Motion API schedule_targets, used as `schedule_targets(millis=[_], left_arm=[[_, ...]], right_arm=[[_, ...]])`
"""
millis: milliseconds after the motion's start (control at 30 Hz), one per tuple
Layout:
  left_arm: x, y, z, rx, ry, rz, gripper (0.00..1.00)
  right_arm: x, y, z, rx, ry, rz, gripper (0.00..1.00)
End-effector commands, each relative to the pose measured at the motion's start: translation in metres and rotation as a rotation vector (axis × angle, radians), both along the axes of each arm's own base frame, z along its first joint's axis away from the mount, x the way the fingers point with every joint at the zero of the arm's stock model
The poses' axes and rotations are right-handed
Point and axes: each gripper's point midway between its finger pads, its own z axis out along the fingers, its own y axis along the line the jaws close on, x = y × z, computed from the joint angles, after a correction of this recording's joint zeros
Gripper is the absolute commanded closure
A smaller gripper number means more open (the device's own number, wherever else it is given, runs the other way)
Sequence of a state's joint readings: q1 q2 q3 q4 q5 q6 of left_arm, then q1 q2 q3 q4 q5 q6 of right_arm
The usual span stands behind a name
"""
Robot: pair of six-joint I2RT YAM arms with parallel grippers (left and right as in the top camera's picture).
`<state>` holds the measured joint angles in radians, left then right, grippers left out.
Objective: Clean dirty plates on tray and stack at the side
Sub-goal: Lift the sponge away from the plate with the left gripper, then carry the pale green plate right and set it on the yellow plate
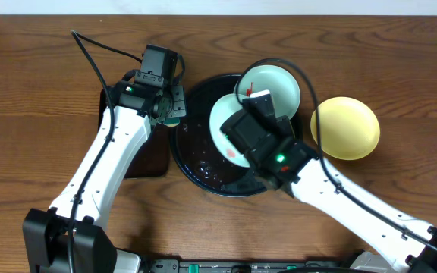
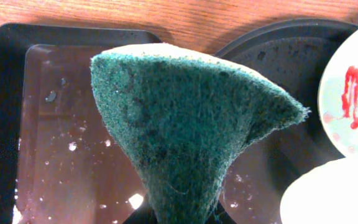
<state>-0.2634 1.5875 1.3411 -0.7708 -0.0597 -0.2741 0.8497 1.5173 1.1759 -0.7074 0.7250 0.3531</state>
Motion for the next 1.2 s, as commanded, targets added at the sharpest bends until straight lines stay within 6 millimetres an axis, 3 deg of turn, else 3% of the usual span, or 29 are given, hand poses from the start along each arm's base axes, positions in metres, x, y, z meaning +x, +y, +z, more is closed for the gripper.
schedule_targets(millis=[0,367,733,867,1067,1167], left_arm=[[-0.001,0.004,-0.002,0.014,0.007,0.022,0.93],[0.000,0.004,-0.005,0.017,0.015,0.022,0.92],[0.000,0.004,-0.006,0.017,0.016,0.022,0.92],[0.000,0.004,-0.005,0.017,0.015,0.022,0.93],[0.000,0.004,-0.006,0.017,0.016,0.021,0.93],[0.000,0.004,-0.006,0.017,0.016,0.022,0.93]], right_arm=[[0.002,-0.009,0.037,-0.217,-0.173,-0.003,0.99],[-0.018,-0.005,0.098,-0.473,-0.449,-0.073,0.99],[-0.023,-0.003,0.105,-0.488,-0.484,-0.087,0.99],[-0.020,0.004,0.083,-0.388,-0.407,-0.032,0.99],[-0.021,-0.002,0.006,-0.016,-0.042,-0.063,0.99],[-0.021,-0.004,-0.016,0.146,0.147,-0.059,0.99]])
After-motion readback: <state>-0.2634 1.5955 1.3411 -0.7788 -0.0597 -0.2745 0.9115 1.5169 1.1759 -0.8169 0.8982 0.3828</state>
